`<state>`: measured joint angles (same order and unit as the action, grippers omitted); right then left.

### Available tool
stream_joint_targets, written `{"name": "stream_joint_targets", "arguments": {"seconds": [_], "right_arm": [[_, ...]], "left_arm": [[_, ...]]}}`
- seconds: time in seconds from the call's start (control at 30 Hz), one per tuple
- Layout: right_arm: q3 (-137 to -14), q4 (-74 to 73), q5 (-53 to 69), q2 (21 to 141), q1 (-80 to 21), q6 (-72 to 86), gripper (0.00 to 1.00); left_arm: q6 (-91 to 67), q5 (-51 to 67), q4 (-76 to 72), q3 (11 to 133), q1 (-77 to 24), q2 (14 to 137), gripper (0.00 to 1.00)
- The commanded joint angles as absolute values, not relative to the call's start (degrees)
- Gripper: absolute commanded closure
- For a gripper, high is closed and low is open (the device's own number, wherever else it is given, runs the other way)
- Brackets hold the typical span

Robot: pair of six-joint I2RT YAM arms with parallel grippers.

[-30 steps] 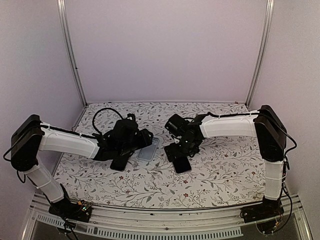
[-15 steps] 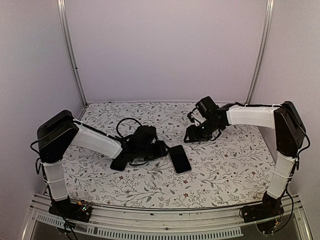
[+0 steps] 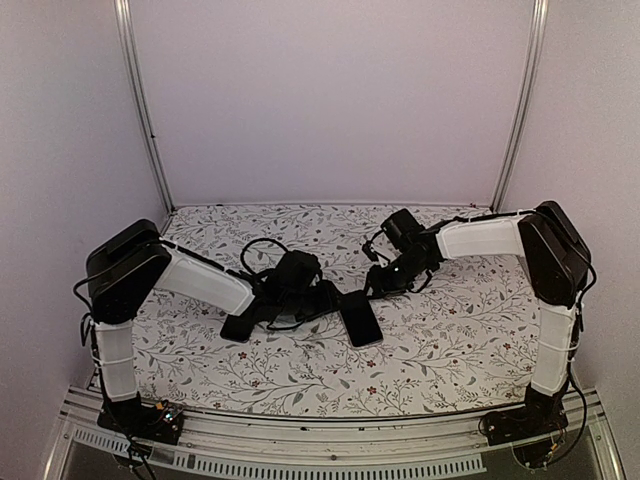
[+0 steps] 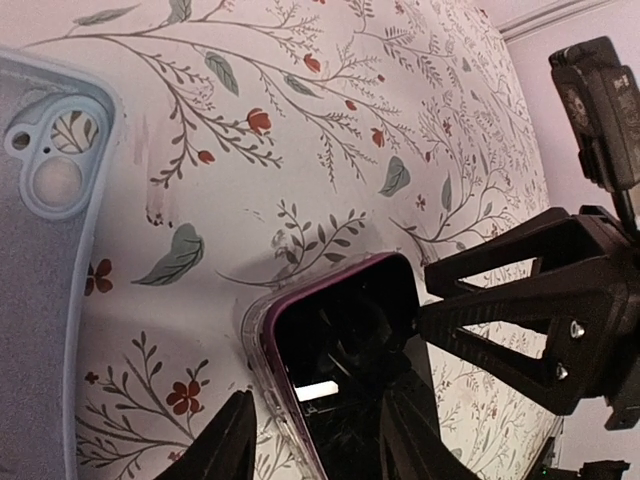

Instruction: Put the phone into the phone case

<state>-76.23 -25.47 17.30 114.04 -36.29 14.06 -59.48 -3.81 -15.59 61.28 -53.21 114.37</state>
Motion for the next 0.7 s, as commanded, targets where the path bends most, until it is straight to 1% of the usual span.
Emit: {"name": "stream_joint_targets", "arguments": {"seconds": [0.0,0.07,0.17,0.27,0.4,0.57,0.67], "right_arm": [[-77.45,-23.50,19.84,116.38,-36.12,13.14,0.69],[-77.20,-23.18,20.02,116.74,-36.07,12.97,0.71],[-76.93,-22.85,20.83,117.14,-36.04,12.66,0.78],[-76.54,-22.53,22.08,117.55,-36.23,12.48,0.85],[-75.55,-22.00,22.64,117.64,-37.13,12.31,0.86],[-74.54,-22.43,21.59,117.88,-38.76,12.61,0.92],[-73.50,-22.68,20.75,117.16,-40.45,12.79,0.93]], "left_arm": [[-60.99,-2.63,-15.22,62.69,-53.38,117.07,0.57],[-61.69,-2.19,-15.26,62.91,-53.13,117.88,0.57],[-62.75,-1.47,-15.19,63.29,-52.70,119.12,0.58],[-62.93,-1.38,-15.34,64.08,-52.58,120.31,0.62],[-63.46,-1.23,-15.24,64.42,-52.56,121.19,0.62],[-64.91,-2.89,-12.39,63.87,-52.48,120.11,0.65],[-65.09,-3.37,-10.49,63.60,-52.47,118.97,0.65]]}}
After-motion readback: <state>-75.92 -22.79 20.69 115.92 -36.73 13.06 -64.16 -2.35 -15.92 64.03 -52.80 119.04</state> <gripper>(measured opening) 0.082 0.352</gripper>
